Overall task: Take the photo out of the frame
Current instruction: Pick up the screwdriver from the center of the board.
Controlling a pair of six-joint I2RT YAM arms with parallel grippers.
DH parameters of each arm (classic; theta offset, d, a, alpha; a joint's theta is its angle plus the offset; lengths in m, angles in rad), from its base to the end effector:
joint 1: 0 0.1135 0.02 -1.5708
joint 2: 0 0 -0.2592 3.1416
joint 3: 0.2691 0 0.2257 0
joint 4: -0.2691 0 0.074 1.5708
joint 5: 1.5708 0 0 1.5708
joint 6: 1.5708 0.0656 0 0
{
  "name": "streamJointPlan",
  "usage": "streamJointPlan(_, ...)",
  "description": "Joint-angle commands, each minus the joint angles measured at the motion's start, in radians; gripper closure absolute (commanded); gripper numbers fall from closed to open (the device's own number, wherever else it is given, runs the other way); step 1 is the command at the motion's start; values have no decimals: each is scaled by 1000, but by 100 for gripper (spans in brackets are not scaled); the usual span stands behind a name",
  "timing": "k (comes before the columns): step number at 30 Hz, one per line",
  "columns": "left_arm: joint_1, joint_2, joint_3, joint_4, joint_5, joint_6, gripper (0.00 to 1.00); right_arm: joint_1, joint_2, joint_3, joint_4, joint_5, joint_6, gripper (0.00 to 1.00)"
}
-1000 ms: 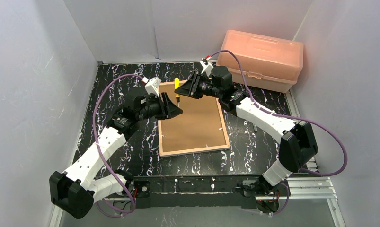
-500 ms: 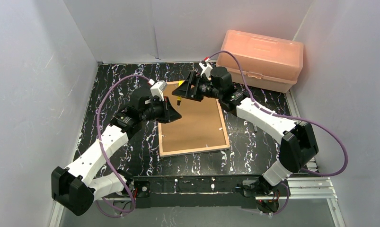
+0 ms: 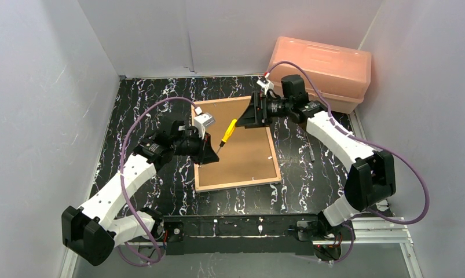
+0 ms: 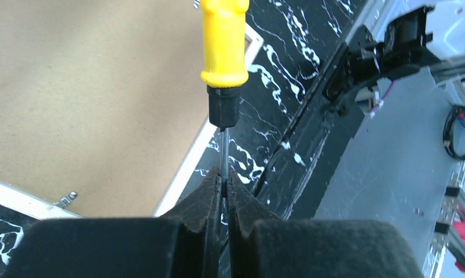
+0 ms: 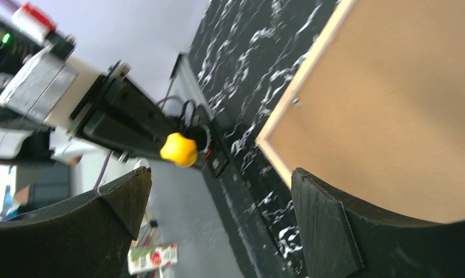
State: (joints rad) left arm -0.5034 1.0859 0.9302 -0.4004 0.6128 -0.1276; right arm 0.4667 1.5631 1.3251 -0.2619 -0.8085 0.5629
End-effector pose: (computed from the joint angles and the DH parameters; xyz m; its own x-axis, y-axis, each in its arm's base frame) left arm 0.1849 -0.1449 0.3010 -0.5633 0.1914 -0.8038 0.7570 0.5094 -0.4092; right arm 0.2897 0.1991 0.3225 -0.8303 -0.0057 -0.5572 -0.5137 0.3951 0.7615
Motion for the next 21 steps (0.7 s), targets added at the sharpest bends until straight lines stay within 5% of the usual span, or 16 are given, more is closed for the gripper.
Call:
streamJointPlan(1,-3,0,45,-90,113,116,100,30,-101,-80,113,-194,27,4)
streamJointPlan(7,-3,42,69,-119,183,150,100,53,-107,-74,113,-200,15,7)
streamJointPlan(21,-29,80,119,-216,218,250,100,150,5,73,-232,-140,-249,23)
